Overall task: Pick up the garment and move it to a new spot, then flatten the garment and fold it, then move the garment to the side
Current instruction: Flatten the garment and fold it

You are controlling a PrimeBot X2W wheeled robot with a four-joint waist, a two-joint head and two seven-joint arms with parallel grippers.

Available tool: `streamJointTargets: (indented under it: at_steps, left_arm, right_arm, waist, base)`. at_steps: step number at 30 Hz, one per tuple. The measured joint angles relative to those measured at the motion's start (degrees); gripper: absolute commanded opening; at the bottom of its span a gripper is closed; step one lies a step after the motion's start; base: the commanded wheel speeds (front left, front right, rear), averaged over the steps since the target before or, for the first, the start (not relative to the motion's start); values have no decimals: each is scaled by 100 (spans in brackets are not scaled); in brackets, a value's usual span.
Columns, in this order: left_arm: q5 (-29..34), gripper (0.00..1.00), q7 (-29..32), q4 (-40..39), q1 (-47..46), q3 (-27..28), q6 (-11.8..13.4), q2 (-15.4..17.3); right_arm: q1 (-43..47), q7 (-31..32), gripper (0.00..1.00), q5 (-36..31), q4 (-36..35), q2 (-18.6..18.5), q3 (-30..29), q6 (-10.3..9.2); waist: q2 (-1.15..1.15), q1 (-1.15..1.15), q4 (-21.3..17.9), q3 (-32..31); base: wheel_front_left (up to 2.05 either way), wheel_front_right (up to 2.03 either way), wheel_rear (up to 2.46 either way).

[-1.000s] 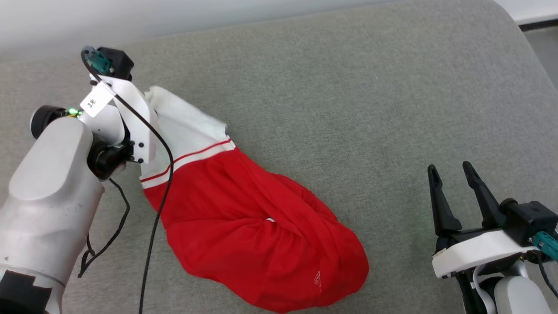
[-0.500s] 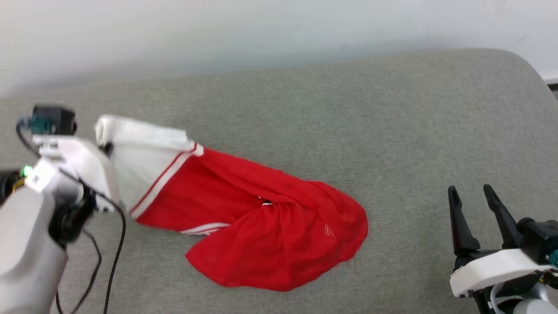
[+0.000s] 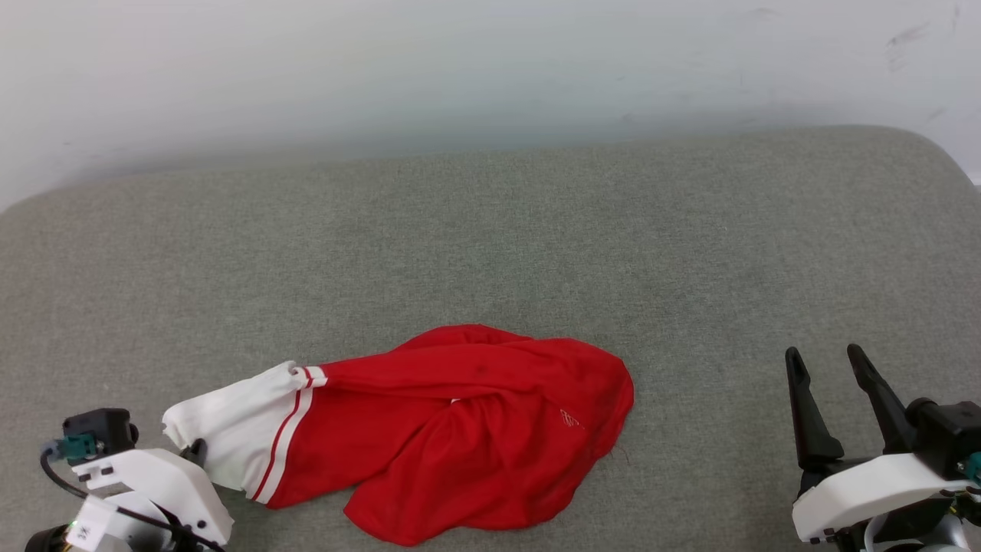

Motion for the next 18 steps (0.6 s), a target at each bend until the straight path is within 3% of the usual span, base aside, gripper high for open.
streamJointTargets:
  at_steps: [1, 11, 18]
  left_arm:
    - [19, 100, -136, -20, 38, -1, 2, -45]
    - [804, 100, -1728, -408, 103, -159, 225, -368]
    - [1301, 100, -2228, -972, 107, -447, 347, -579]
  right_arm:
    - [10, 8, 100, 0, -10, 0, 2, 1]
    - [242, 202, 100, -37, -100, 0, 52, 0]
    - [350, 589, 100, 21, -22, 0, 247, 0]
  waist:
    - [0, 0, 1, -19]
    - [0, 0, 70, -281]
    - [0, 0, 148, -356]
  base:
    - [0, 0, 0]
    - [0, 0, 0]
    - [0, 0, 0]
